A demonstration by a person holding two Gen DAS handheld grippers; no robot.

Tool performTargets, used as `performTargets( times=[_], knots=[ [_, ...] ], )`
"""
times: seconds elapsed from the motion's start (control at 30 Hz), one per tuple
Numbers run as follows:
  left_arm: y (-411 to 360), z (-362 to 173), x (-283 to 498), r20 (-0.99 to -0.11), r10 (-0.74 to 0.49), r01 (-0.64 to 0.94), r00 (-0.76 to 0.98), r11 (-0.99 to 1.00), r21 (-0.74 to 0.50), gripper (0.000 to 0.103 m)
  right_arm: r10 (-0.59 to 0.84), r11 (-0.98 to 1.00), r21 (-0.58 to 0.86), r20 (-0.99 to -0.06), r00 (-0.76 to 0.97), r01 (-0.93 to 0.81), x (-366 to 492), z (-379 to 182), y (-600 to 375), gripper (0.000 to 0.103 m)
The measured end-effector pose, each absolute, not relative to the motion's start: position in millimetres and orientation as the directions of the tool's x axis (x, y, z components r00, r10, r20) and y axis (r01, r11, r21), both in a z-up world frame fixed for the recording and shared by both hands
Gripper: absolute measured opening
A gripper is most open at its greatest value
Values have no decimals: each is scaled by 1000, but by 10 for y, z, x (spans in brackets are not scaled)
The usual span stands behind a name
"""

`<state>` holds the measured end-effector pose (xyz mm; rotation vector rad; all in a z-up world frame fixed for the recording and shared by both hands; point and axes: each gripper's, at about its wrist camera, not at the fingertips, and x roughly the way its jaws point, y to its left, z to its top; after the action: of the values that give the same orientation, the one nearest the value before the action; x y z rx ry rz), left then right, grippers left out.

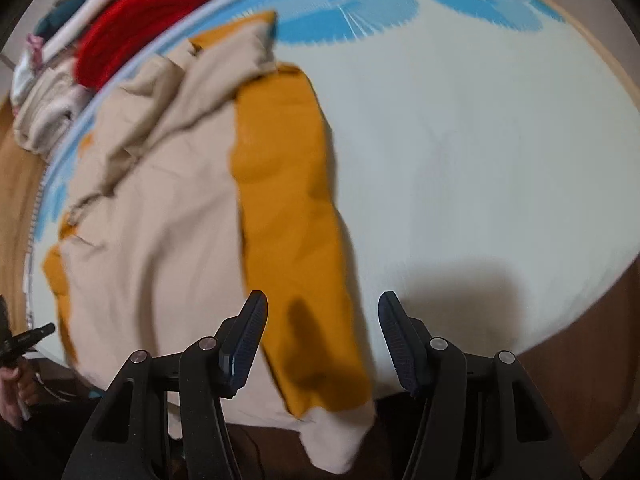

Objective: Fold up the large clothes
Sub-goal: 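Grasp the orange jacket side edge with both grippers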

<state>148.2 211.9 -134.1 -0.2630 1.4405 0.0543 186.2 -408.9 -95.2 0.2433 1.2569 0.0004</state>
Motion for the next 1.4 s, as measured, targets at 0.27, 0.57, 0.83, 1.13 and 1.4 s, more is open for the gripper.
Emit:
performTargets(
  times=[0.27, 0.57, 0.83, 1.13, 1.4],
  knots=[
    [2185, -1491, 1454, -987, -132, -222, 93, 963, -150, 29, 127, 966, 178, -958, 256, 189, 1734, -1119, -4202, 59],
    [1955, -1575, 1482, -995, -76, -158, 71, 984, -87, 31, 123, 974, 156, -973, 194, 164, 1683, -1265, -4185, 59],
    [1818, -1589, 1452, -997, -38, -124, 73, 991, -47, 31, 138, 985, 156, -969, 207, 71, 1602, -1234, -4023, 10],
    [1627, -1421, 1113, -990, -130, -174, 62, 975, -139, 8, 180, 958, 241, -926, 331, 153, 1502, -928, -4242, 5],
    [1869, -1494, 1063, -980, -189, -287, 58, 937, -198, 17, 118, 970, 158, -971, 208, 185, 1552, -1299, -4202, 28]
  ],
)
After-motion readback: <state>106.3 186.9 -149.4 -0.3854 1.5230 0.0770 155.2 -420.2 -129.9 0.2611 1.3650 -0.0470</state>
